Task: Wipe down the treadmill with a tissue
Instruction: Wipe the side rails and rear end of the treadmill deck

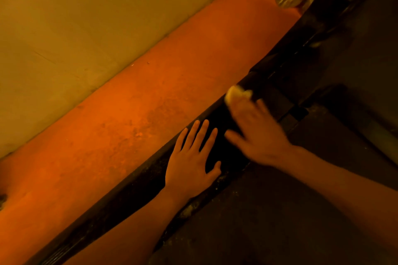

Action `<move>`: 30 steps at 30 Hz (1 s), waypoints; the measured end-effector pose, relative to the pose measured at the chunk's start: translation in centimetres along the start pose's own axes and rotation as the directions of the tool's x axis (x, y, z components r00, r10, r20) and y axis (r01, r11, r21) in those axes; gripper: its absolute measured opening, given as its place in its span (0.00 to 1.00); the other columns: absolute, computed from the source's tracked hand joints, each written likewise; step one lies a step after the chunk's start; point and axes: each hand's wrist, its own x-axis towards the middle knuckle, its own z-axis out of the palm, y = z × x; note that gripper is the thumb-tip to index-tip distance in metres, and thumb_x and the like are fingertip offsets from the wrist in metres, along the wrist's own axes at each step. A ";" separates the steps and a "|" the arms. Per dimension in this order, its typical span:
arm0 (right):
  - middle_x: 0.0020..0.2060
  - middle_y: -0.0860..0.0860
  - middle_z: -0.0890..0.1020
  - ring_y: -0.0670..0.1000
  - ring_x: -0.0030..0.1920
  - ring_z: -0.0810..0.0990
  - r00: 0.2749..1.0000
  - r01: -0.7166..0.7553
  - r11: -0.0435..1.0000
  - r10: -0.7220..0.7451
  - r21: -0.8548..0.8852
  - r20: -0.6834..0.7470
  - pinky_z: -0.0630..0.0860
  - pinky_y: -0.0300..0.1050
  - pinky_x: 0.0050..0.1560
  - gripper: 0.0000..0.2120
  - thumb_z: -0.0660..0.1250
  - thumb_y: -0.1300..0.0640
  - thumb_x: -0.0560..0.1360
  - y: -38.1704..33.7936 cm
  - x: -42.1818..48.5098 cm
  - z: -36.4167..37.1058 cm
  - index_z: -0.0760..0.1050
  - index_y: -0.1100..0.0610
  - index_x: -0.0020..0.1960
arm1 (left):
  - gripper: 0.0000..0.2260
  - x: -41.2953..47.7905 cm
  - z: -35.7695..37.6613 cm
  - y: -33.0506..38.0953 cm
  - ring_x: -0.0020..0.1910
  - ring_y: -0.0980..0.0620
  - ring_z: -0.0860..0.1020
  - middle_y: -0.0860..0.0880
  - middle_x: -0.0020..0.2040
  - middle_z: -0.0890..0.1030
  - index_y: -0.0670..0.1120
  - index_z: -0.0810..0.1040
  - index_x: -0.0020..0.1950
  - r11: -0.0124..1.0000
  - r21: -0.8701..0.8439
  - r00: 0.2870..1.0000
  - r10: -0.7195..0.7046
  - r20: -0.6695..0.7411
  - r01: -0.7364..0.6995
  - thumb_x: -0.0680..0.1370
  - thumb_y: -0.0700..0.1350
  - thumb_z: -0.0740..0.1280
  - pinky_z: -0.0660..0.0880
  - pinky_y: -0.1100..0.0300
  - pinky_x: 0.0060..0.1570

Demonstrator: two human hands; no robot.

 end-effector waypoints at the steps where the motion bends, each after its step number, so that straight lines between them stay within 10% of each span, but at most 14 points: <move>1: 0.84 0.51 0.41 0.50 0.83 0.36 0.994 0.100 0.995 -0.099 -0.022 0.041 0.38 0.58 0.82 0.41 0.34 0.29 0.80 -1.1 -0.6 0.5 0.39 0.53 0.85 | 0.34 0.0 0.1 0.0 0.84 0.45 0.44 0.45 0.85 0.48 0.49 0.52 0.85 1.000 -0.006 1.000 0.002 -0.005 -0.002 0.84 0.64 0.54 0.47 0.42 0.82; 4: 0.84 0.50 0.42 0.49 0.83 0.37 0.989 0.146 0.986 -0.144 -0.077 0.032 0.40 0.59 0.82 0.39 0.33 0.30 0.81 0.5 0.3 0.2 0.39 0.51 0.85 | 0.33 0.1 0.0 0.0 0.84 0.45 0.44 0.45 0.86 0.48 0.49 0.53 0.85 1.000 -0.006 1.000 0.002 -0.003 -0.002 0.84 0.64 0.54 0.47 0.43 0.82; 10: 0.84 0.52 0.42 0.51 0.83 0.38 0.973 -0.228 0.974 0.228 0.001 -0.045 0.36 0.59 0.82 0.45 0.27 0.28 0.77 3.6 4.0 -1.7 0.41 0.54 0.85 | 0.34 0.1 0.0 0.0 0.84 0.45 0.43 0.45 0.86 0.47 0.50 0.51 0.86 1.000 0.004 1.000 -0.003 0.012 0.003 0.84 0.64 0.52 0.47 0.42 0.82; 15: 0.84 0.52 0.43 0.50 0.83 0.38 0.965 0.250 0.966 -0.243 -0.060 0.103 0.38 0.56 0.82 0.41 0.33 0.29 0.81 -1.8 0.4 0.5 0.41 0.54 0.85 | 0.34 0.1 0.0 0.0 0.84 0.45 0.43 0.45 0.86 0.47 0.49 0.51 0.86 1.000 -0.017 1.000 0.007 0.012 -0.007 0.84 0.64 0.53 0.45 0.43 0.82; 21: 0.84 0.51 0.45 0.50 0.83 0.39 0.978 -0.204 0.979 0.203 -0.008 -0.051 0.35 0.57 0.81 0.45 0.27 0.27 0.77 5.2 4.4 -2.2 0.42 0.53 0.85 | 0.34 0.1 -0.1 0.0 0.84 0.45 0.43 0.45 0.86 0.47 0.50 0.51 0.86 1.000 0.008 1.000 -0.005 0.023 0.005 0.84 0.64 0.53 0.46 0.43 0.82; 27: 0.84 0.52 0.53 0.52 0.84 0.45 0.978 0.195 0.980 -0.191 -0.047 0.086 0.40 0.57 0.83 0.43 0.30 0.28 0.80 -0.8 2.7 -0.6 0.50 0.54 0.85 | 0.33 0.0 0.0 0.0 0.84 0.45 0.45 0.45 0.85 0.49 0.49 0.54 0.85 1.000 -0.009 1.000 -0.004 0.006 0.004 0.84 0.63 0.56 0.49 0.42 0.81; 30: 0.82 0.52 0.62 0.52 0.83 0.52 0.998 0.066 0.994 -0.065 -0.083 0.009 0.41 0.59 0.82 0.44 0.30 0.28 0.79 3.1 5.0 -2.2 0.58 0.53 0.82 | 0.33 0.1 -0.1 0.0 0.84 0.45 0.45 0.45 0.85 0.50 0.49 0.54 0.85 1.000 -0.015 1.000 0.000 -0.002 0.000 0.84 0.63 0.56 0.48 0.42 0.81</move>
